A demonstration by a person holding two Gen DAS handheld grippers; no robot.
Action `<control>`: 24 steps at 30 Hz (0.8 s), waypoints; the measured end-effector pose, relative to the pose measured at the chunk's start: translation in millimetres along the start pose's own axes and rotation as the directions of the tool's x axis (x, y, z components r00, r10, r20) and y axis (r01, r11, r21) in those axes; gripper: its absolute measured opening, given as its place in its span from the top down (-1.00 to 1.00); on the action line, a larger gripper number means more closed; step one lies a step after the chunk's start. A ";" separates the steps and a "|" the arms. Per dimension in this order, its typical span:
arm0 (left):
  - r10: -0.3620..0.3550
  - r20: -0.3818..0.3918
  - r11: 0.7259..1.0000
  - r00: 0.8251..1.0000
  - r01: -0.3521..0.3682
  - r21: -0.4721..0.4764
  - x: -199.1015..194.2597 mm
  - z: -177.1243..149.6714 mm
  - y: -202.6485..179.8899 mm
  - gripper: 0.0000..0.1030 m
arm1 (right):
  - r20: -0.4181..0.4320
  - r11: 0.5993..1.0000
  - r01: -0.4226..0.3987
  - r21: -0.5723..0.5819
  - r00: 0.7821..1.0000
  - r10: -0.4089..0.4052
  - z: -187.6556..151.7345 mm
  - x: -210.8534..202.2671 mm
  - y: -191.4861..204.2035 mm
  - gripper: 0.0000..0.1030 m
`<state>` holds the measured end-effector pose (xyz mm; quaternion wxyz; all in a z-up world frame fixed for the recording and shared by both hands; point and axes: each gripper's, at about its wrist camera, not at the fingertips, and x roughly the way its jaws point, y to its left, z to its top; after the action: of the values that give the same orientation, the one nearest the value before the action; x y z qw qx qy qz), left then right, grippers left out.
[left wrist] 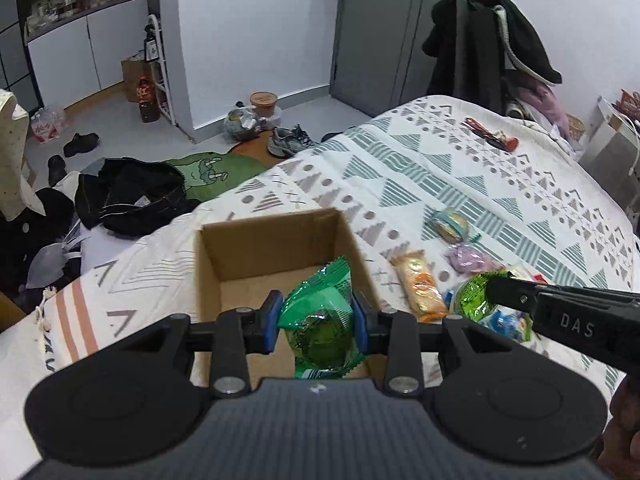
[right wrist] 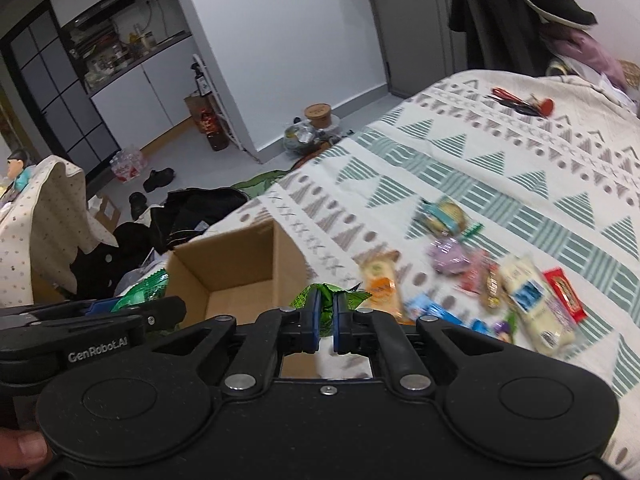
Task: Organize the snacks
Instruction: 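Carry the green packet into the cardboard box and open the left tool while the right tool does the same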
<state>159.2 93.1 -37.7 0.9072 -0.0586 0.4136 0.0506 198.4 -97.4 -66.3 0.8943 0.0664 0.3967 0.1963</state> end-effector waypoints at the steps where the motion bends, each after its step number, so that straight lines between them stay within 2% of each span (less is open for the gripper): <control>1: 0.004 0.000 1.000 1.000 -0.004 -0.007 2.2 3.4 6.5 0.32 | -0.002 1.000 -0.001 -0.006 1.000 0.001 1.6 2.9 4.6 0.90; 13: 0.003 -0.002 1.000 1.000 -0.003 -0.019 23.5 31.3 43.9 0.32 | -0.009 0.998 -0.022 -0.062 1.000 0.021 21.1 28.0 52.8 0.90; 19: 0.008 0.007 0.999 1.000 -0.007 -0.041 31.3 40.1 54.9 0.24 | -0.011 0.996 -0.020 -0.085 1.000 0.019 32.4 38.9 69.8 0.90; 22: 0.002 -0.002 0.998 1.000 -0.002 -0.060 31.3 41.6 62.4 0.10 | -0.009 0.995 -0.023 -0.095 1.000 0.022 36.9 42.7 77.7 0.90; 24: 0.006 -0.004 0.997 1.000 -0.007 -0.075 30.3 42.0 67.9 -0.08 | -0.005 0.994 -0.021 -0.103 1.000 0.020 40.1 46.0 83.4 0.90</control>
<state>200.7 167.7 -37.6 0.9034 -0.0913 0.4132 0.0688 231.0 -1.1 -47.6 0.8937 0.0241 0.3870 0.2258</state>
